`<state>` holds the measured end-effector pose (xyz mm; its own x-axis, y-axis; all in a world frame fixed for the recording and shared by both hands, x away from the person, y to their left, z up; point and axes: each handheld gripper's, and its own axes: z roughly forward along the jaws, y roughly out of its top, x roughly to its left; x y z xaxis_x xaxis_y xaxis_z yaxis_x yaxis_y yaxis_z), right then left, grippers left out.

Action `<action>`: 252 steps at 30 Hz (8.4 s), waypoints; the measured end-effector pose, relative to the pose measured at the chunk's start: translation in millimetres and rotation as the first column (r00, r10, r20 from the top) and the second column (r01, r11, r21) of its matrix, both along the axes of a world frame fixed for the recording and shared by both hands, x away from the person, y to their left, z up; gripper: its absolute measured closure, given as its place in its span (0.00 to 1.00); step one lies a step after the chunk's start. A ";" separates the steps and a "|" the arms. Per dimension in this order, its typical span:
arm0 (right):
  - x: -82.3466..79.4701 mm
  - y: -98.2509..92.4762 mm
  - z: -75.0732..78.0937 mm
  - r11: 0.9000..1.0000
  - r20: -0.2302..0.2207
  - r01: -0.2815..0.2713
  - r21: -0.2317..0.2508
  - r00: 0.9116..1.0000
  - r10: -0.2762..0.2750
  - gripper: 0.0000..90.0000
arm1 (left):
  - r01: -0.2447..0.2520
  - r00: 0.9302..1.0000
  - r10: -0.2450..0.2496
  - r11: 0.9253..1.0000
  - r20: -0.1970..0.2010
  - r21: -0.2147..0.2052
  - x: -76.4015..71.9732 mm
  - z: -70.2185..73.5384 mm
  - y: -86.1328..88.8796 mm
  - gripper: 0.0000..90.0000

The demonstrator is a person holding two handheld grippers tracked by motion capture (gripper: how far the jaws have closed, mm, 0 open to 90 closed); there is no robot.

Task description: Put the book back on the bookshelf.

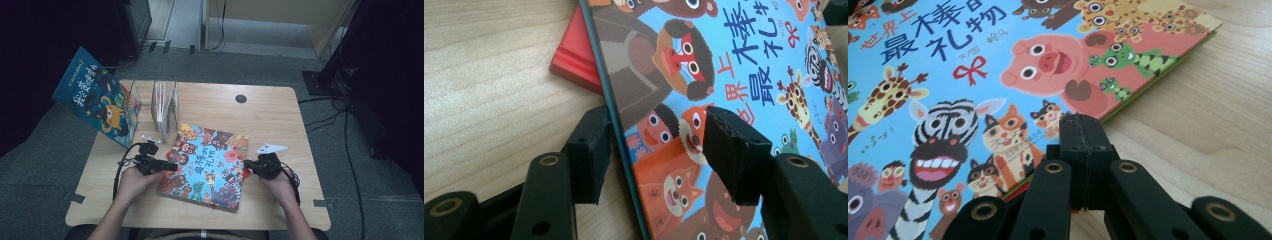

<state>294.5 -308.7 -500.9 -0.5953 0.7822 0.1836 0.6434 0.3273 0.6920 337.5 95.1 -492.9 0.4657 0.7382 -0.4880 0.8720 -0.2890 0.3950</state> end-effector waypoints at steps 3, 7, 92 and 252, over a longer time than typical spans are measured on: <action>-3.0 2.3 0.5 1.000 0.002 0.013 -0.007 1.000 -0.013 1.00 | -0.003 1.000 0.003 1.000 0.004 0.005 0.6 0.2 -1.7 0.50; -5.9 3.0 0.4 1.000 0.001 0.018 -0.007 1.000 -0.018 1.00 | -0.006 1.000 0.006 1.000 0.003 0.015 1.5 0.8 -3.6 0.50; 3.3 0.1 1.8 1.000 0.085 -0.024 0.005 0.996 0.024 0.69 | 0.301 0.942 -0.288 0.952 -0.173 0.052 61.2 176.9 -73.3 0.91; 39.4 51.5 -8.7 0.988 0.046 -0.153 -0.028 0.987 0.155 0.42 | -0.393 0.919 0.392 0.903 0.040 0.176 105.5 261.0 183.1 0.65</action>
